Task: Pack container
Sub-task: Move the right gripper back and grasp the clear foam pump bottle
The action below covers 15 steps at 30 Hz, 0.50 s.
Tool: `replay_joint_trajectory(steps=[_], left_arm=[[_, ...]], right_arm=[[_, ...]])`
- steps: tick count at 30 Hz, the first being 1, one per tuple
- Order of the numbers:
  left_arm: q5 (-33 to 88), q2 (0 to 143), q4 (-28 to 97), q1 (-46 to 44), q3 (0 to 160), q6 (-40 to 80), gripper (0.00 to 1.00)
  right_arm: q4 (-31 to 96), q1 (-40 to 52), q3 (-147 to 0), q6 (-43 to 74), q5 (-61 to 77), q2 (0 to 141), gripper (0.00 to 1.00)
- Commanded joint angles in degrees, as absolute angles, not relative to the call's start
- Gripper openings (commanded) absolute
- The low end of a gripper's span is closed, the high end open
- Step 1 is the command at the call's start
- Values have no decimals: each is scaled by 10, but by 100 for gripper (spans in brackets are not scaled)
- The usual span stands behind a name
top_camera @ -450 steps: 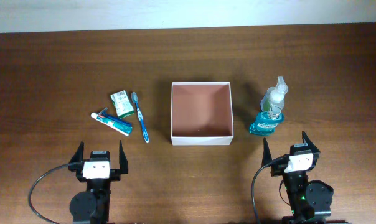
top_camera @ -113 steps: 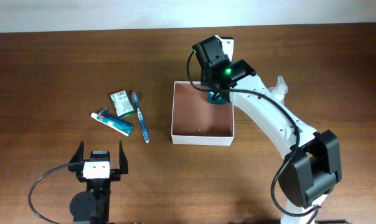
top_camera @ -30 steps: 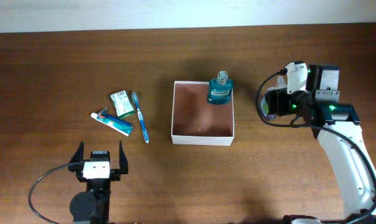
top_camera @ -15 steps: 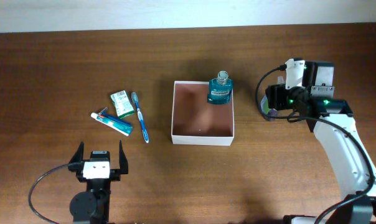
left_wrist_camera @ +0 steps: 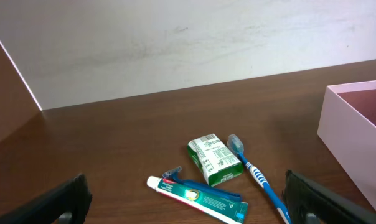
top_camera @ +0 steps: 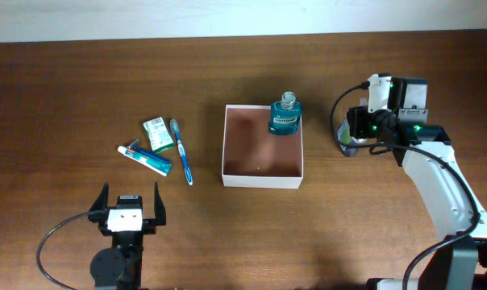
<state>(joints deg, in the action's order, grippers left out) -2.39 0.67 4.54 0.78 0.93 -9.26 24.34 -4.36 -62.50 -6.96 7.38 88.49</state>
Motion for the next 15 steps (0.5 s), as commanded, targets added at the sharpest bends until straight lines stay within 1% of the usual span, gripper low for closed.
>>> replay_joint_trajectory(steps=[1,8,15], left_arm=[[-28,3,44,9,5,-100,100],[-28,3,44,9,5,-100,99],[-28,3,44,9,5,-100,99]], right_arm=[[240,-46,-623,-65,69,889,51],[239,-46,-623,-65,68,889,39],[240,-46,-634,-65,68,887,36]])
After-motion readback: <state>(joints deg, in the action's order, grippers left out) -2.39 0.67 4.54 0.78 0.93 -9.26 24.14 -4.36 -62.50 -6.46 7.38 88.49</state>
